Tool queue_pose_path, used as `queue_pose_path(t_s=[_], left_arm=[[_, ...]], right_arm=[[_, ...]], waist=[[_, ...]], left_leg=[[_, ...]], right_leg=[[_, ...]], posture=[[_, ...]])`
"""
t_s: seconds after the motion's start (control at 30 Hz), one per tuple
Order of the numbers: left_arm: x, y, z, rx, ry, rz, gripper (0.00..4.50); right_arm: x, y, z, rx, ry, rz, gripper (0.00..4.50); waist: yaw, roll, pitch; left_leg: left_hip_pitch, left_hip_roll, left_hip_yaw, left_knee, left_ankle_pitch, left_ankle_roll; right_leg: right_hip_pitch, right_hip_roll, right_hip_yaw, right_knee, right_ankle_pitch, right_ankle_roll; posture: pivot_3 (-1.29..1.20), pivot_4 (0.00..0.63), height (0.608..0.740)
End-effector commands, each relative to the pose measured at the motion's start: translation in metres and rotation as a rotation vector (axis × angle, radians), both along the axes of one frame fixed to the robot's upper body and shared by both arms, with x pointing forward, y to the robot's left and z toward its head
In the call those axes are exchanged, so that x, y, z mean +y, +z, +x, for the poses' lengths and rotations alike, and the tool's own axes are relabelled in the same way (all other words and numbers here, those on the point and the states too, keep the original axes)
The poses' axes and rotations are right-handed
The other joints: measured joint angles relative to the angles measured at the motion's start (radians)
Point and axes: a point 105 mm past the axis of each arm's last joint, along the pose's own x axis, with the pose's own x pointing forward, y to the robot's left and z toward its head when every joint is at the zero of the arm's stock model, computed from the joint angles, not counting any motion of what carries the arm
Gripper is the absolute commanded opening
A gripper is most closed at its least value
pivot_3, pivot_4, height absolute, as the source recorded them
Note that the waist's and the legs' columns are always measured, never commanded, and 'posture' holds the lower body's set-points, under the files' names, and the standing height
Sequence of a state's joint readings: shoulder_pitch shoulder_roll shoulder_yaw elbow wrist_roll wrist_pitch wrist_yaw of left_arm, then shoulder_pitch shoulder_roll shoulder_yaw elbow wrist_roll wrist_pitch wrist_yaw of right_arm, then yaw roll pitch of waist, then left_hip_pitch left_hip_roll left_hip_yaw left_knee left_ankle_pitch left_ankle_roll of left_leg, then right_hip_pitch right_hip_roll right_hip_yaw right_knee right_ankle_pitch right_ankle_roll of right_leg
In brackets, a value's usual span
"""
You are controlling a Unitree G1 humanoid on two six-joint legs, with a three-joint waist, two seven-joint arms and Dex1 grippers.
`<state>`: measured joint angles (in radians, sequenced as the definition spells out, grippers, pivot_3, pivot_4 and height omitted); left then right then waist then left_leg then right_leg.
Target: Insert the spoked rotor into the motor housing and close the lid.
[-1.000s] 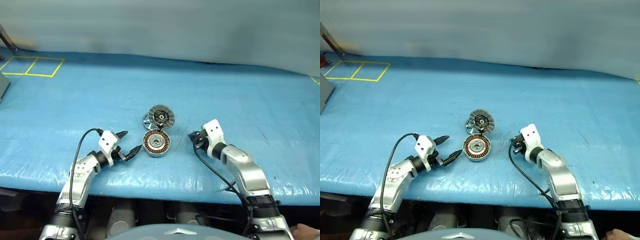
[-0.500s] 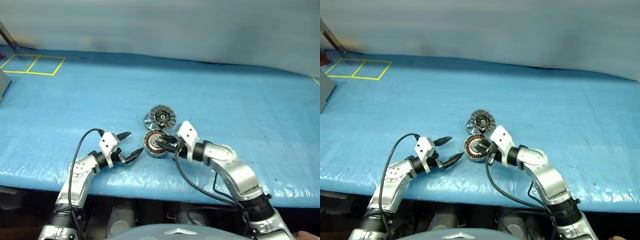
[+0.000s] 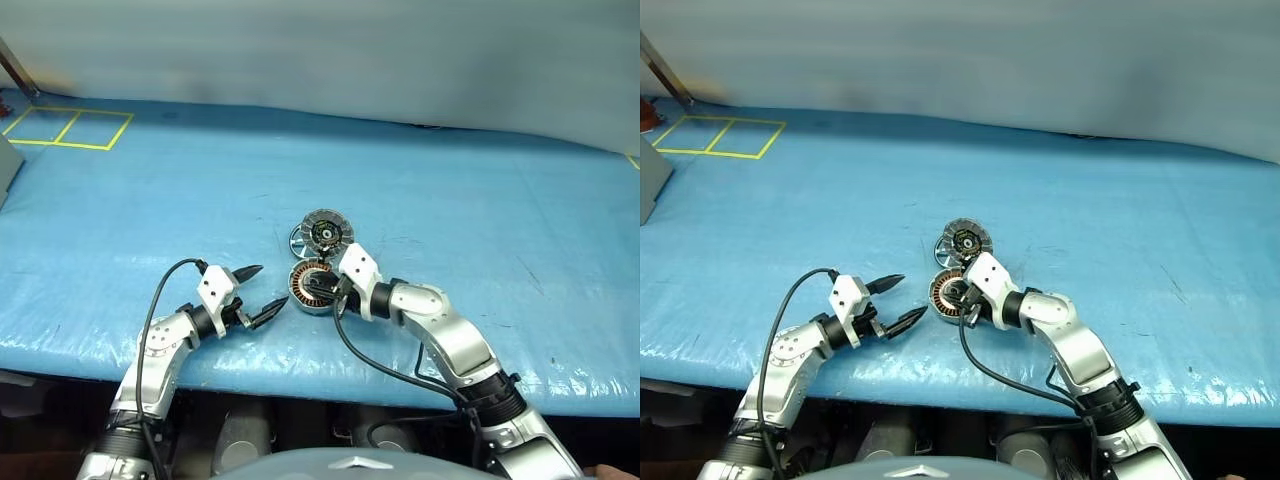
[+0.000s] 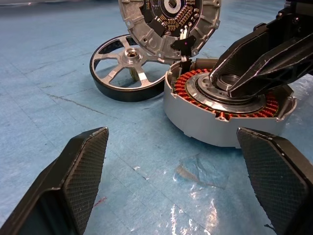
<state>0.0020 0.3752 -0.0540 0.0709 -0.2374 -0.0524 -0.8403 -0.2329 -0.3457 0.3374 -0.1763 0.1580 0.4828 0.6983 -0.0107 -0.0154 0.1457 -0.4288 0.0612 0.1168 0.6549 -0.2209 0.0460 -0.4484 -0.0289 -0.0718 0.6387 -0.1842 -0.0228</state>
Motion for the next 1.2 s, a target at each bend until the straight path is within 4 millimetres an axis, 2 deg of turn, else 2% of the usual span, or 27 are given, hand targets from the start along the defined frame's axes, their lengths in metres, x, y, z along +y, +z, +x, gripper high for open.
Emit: queue_pose_path(t_s=[0.03,0.9,1.2], left_arm=[[-0.006,0.012,0.000,-0.048,-0.020,-0.008,4.50],[-0.007,0.009,0.000,-0.044,-0.011,-0.005,4.50],[-0.006,0.007,0.000,-0.035,-0.007,-0.004,4.50]], right_arm=[[-0.001,0.014,0.004,-0.061,0.001,0.019,0.65],[-0.008,0.004,0.009,-0.042,-0.040,-0.010,0.65],[-0.003,0.010,0.008,-0.045,-0.034,0.030,0.65]], waist=[[0.000,0.000,0.000],[0.000,0.000,0.000],[0.000,0.000,0.000]], left_leg=[[0.000,0.000,0.000,0.000,0.000,0.000],[0.000,0.000,-0.001,0.002,0.000,0.000],[0.000,0.000,-0.001,0.002,0.000,0.000]], right_leg=[[0.000,0.000,0.000,0.000,0.000,0.000],[0.001,0.000,0.000,0.001,0.000,0.000],[0.001,0.000,-0.001,0.002,0.000,0.000]], posture=[[0.00,0.150,0.740],[0.00,0.150,0.740],[0.00,0.150,0.740]])
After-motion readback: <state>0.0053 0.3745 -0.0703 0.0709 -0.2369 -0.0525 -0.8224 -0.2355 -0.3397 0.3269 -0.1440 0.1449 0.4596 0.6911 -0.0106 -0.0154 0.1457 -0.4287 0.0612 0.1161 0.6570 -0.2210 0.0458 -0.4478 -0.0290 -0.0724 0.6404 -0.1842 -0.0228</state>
